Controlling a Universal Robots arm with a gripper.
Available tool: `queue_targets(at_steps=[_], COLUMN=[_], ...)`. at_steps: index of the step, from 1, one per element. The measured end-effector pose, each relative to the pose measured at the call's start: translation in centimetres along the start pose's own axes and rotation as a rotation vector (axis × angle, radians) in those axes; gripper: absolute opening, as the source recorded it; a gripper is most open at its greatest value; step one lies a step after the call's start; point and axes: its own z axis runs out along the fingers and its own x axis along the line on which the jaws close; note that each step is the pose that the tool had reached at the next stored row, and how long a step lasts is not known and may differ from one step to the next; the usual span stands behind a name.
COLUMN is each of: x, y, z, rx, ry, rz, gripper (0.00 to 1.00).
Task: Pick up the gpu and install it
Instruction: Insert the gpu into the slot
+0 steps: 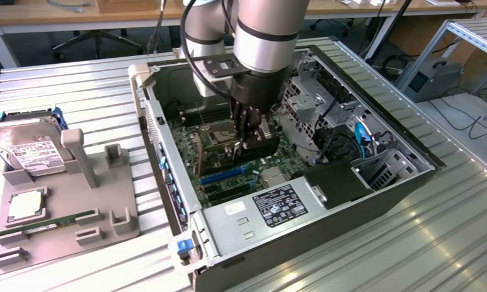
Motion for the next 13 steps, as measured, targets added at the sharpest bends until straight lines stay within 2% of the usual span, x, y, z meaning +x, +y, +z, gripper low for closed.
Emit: queue_targets(at_steps=[4,13], x=[-0.01,-0.28], y=[0.38,0.54], z=[0.22,0.54], rx=[0.0002,0.0001], ry=[-0.0002,0.0001], rz=[0.000,0.000], gripper=[0.27,0.27])
